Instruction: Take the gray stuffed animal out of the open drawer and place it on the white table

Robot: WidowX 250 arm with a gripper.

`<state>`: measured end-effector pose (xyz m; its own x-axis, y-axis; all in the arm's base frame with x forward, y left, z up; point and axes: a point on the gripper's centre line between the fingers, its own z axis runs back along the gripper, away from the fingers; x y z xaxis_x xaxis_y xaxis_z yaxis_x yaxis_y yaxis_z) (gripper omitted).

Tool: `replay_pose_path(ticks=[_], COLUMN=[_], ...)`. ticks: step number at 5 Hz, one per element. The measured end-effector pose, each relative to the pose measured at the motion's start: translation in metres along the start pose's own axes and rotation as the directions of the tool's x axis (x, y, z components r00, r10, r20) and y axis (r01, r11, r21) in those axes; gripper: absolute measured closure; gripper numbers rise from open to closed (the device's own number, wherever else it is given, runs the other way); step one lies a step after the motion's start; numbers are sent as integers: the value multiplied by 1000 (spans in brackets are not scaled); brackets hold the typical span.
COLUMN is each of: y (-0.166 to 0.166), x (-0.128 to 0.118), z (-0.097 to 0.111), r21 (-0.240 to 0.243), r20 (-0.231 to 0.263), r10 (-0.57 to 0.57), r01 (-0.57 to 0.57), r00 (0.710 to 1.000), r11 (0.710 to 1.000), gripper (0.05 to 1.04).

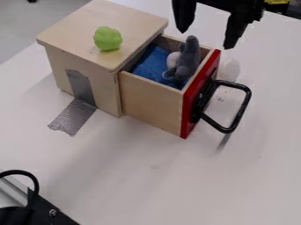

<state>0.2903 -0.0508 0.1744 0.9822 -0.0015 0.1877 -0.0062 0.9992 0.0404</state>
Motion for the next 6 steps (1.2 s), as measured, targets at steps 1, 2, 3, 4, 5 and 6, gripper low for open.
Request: replay_pose_path(ticks=[1,2,3,4,5,6], y=[0,8,24,38,50,49], x=[-3,0,12,25,35,39], z=[-9,-19,-28,-42,-60,-85], r21=[3,7,16,19,19,-3], r20=[-32,-55,-62,-82,-104,-145], r10=[0,15,49,75,105,115], r01=[0,-15,-49,-73,-104,-117], r00=[999,998,997,994,989,983], r11=[1000,1000,999,997,994,993], gripper=[83,83,83,83,83,130])
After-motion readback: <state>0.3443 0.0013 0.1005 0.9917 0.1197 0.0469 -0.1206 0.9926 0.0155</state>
